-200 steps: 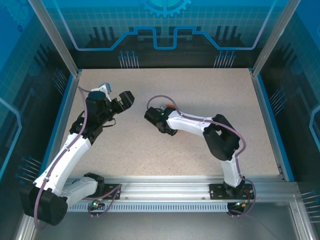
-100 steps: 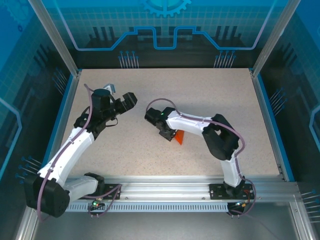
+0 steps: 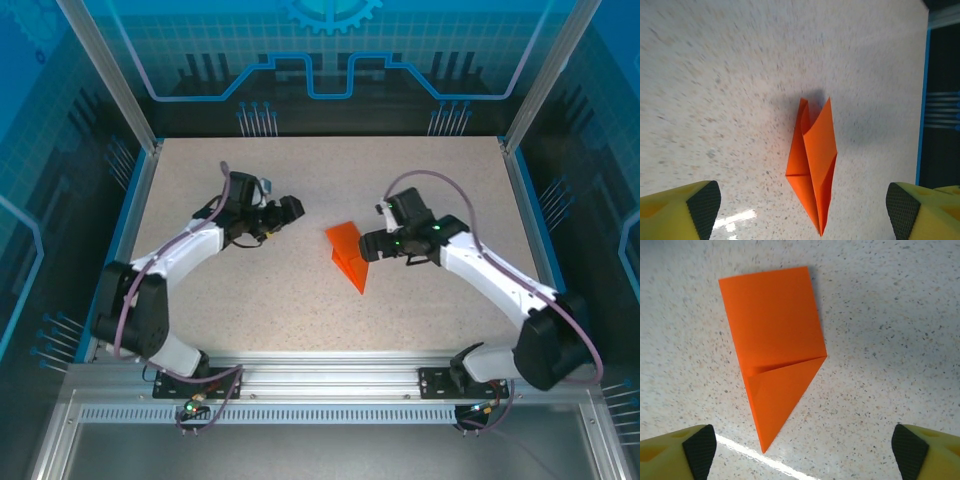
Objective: Fold a paper plane with a square sheet of paper (fold left side to right side)
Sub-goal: Pick up the paper from the center of the table.
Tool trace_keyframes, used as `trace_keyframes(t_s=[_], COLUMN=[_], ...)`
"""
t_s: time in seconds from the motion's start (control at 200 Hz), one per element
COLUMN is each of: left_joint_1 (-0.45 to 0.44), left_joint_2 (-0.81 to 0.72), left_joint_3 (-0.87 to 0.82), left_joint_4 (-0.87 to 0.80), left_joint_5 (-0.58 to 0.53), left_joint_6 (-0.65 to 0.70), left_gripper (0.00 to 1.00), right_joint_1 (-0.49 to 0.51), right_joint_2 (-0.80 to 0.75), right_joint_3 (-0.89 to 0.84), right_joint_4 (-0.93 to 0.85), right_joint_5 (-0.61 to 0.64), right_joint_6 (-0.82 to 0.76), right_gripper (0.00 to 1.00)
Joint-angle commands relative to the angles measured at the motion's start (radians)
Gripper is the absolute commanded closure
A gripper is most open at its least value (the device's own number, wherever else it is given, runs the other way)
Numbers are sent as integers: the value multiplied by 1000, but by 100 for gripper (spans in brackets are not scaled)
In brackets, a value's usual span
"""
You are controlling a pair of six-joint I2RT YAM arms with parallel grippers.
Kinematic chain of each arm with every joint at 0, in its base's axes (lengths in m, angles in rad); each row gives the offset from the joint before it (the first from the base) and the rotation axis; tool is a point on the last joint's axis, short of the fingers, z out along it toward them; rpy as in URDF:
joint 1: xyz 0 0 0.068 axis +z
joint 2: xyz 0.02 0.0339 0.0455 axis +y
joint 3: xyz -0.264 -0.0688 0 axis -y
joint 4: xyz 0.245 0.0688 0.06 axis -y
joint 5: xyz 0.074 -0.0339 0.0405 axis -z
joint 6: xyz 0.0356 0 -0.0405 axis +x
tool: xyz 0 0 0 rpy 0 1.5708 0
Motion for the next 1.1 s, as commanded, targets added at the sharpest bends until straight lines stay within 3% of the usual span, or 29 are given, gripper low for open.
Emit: trace_keyframes(t_s=[0.0, 0.275, 0.415, 0.525, 0.72, 0.835, 0.98, 1.095], left_joint_1=[-48, -128, -149, -157, -159, -157, -158, -157], left_joint_2=[80, 310, 405, 456, 492, 460, 394, 333], left_joint_3=[63, 172, 236, 266, 280, 255, 197, 140], left_joint_4=[51, 103, 108, 116, 133, 138, 167, 206], left_joint_5=[99, 151, 170, 187, 201, 195, 196, 216], left_joint_6=[-18, -47, -52, -53, -39, 15, 83, 134], left_gripper=[12, 16, 22, 32, 65, 79, 89, 93], right_joint_1=[-63, -252, -292, -295, -292, -293, -297, -306], right_joint_2=[-97, -222, -250, -286, -386, -422, -354, -229], right_joint_3=[-93, -280, -345, -385, -462, -459, -376, -320], right_joint_4=[189, 384, 440, 463, 505, 477, 378, 414], right_joint_5=[-159, -344, -354, -325, -252, -242, -311, -489], right_joint_6=[121, 285, 346, 344, 288, 230, 168, 125], right_gripper=[0, 0, 0, 0, 0, 0, 0, 0])
